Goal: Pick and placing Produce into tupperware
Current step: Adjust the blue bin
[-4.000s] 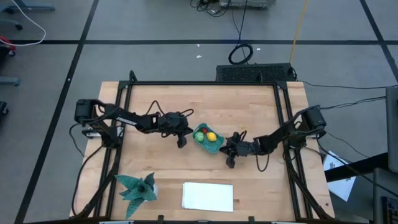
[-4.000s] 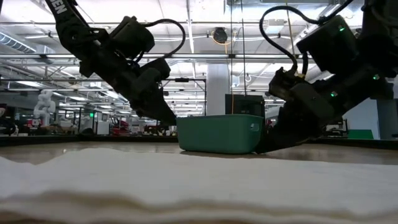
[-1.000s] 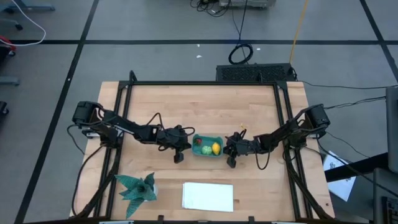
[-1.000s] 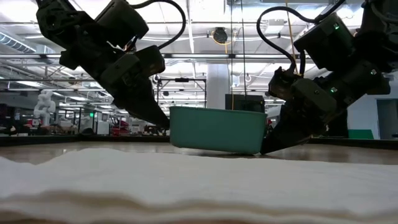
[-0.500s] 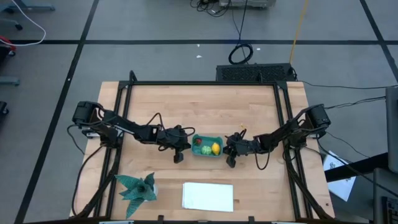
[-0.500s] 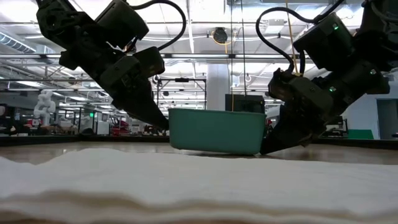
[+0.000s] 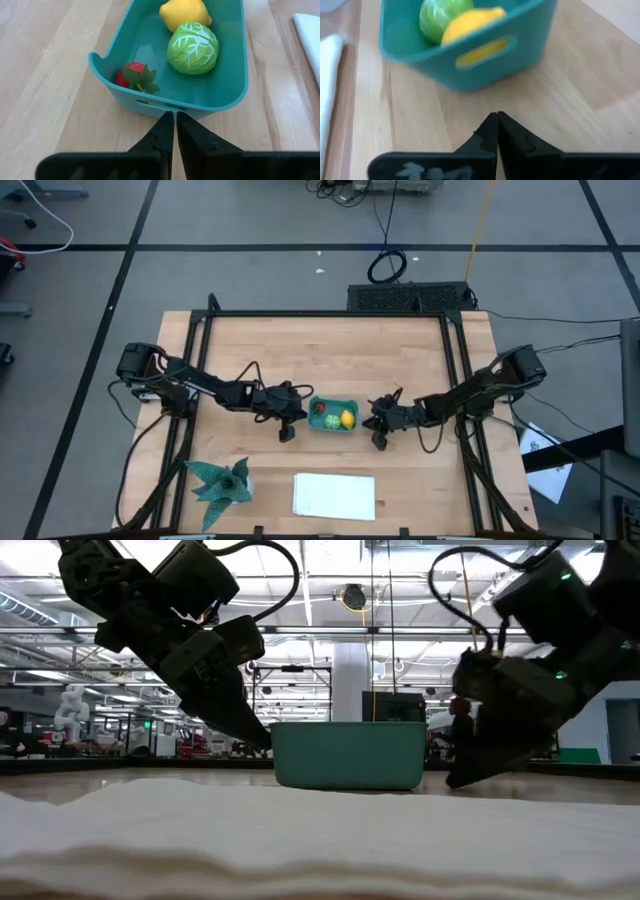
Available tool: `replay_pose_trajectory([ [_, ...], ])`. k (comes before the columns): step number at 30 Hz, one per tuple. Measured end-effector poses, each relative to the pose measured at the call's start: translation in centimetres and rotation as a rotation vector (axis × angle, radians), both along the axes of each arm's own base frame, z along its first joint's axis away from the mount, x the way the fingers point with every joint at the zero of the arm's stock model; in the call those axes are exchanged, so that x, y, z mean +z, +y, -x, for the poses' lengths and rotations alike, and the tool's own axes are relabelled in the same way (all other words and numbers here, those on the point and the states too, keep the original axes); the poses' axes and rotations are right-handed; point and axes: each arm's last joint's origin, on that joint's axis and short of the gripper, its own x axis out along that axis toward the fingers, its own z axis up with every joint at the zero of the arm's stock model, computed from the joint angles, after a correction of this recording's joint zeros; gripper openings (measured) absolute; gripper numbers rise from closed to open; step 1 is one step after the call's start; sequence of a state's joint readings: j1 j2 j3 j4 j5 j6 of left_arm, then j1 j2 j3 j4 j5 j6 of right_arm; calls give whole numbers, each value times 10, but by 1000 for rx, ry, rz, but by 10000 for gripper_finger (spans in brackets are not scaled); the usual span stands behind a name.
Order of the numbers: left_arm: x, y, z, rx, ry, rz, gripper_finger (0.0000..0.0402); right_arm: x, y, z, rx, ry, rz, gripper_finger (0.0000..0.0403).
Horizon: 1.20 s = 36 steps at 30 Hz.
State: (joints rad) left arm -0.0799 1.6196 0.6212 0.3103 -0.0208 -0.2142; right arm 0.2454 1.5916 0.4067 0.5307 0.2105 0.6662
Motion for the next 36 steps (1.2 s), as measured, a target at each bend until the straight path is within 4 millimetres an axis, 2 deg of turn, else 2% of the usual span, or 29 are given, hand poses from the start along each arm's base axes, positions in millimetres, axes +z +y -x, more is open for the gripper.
replay_pose_trajectory([
  [6, 0, 0, 0, 3, -6, -2, 26, 3, 3, 8, -29, -35, 41, 0],
  [36, 3, -3, -2, -25, -34, 8, 26, 13, -9, -2, -51, -151, 142, 0],
])
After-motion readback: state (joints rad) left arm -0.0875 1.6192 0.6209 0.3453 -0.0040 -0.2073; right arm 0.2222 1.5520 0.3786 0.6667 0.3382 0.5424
